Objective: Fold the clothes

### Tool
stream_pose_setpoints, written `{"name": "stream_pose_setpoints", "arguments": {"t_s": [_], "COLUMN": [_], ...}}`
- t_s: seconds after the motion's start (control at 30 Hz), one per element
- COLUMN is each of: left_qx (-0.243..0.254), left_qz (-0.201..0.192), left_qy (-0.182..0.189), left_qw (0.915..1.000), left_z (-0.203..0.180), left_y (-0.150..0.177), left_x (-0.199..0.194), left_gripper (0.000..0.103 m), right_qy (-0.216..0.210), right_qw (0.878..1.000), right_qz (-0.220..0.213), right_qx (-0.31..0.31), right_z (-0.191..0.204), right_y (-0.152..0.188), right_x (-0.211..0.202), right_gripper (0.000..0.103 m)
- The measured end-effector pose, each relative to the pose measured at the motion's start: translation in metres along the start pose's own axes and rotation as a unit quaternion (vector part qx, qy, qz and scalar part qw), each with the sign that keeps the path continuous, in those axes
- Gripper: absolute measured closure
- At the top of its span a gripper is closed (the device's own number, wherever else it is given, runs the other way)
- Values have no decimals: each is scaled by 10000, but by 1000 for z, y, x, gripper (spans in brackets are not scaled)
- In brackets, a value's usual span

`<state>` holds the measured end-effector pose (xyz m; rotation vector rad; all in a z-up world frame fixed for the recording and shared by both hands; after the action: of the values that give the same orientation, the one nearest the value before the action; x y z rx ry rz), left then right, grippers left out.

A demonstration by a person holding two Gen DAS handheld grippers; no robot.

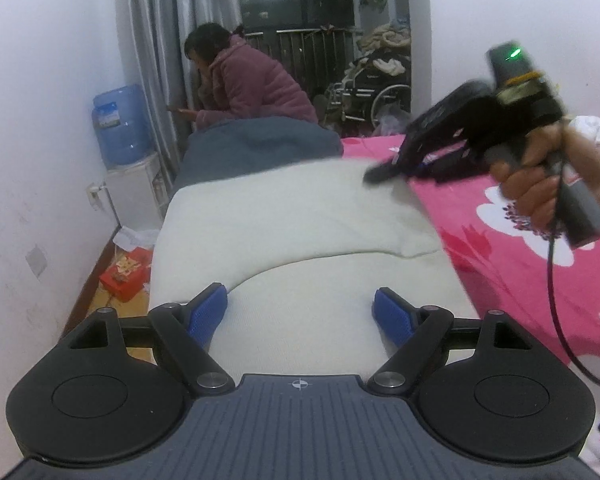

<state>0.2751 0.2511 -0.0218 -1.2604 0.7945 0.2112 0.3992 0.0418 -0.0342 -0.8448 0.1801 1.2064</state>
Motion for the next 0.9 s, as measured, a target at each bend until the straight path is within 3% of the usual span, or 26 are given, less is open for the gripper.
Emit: {"name": "stream_pose_setpoints", "arguments": {"t_s": [0.1, 0.2, 0.27, 0.3, 0.37, 0.4, 0.5, 0.6, 0.67, 0.77, 0.9], "left_qx": [232, 568, 680, 646, 558, 538, 535, 462, 424, 483, 334], "left_qz": [-28, -60, -5, 24, 56, 67, 91, 110, 121, 218, -8], "left_qy": [39, -100, -227, -239, -185, -167, -229, -246, -255, -108, 65], "left_qw": [9997, 9983, 9974, 9976, 9983, 9984, 9983, 9986, 9987, 9985, 9994], "left_z": [-10, -25, -28, -26, -21, -20, -20, -20, -21, -21, -8], "left_y": [3, 1, 0, 0, 0, 0, 0, -1, 1, 2, -11], "left_x": [-3, 4, 9, 10, 7, 5, 4, 3, 1, -8, -39], "left_gripper": [22, 19, 16, 16, 16, 16, 16, 16, 16, 19, 26], "right_qy": [28, 441, 405, 342, 484, 646, 1145, 885, 542, 407, 408], "right_qw": [9998, 9989, 9992, 9994, 9987, 9975, 9878, 9737, 9614, 9455, 9517], "right_qz": [-112, 125, 56, -13, -146, -229, -652, -799, -550, 261, 329], "right_qx": [-180, -102, 32, 109, 12, -147, -830, -1940, -2642, -3220, -3025], "right_z": [-4, -35, -42, -44, -40, -37, -16, 25, 48, 57, 42], "right_y": [5, 20, 23, 23, 21, 19, 18, 33, 57, 92, 96], "right_x": [-19, 1, 5, 6, -7, -16, -45, -55, -44, -5, 7], "right_gripper": [97, 97, 97, 95, 80, 66, 71, 74, 74, 78, 79]}}
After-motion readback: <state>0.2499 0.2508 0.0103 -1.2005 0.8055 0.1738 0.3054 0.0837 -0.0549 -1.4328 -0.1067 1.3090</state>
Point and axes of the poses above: each gripper's, at about its wrist camera, not at the fingertips, and x roughly the way its jaws point, z to its left, y to its underside, the point moved 3 cm from there along x, roughly the way its jaws point, and after that the axes turned 7 degrees about z, right-handed, at the moved point
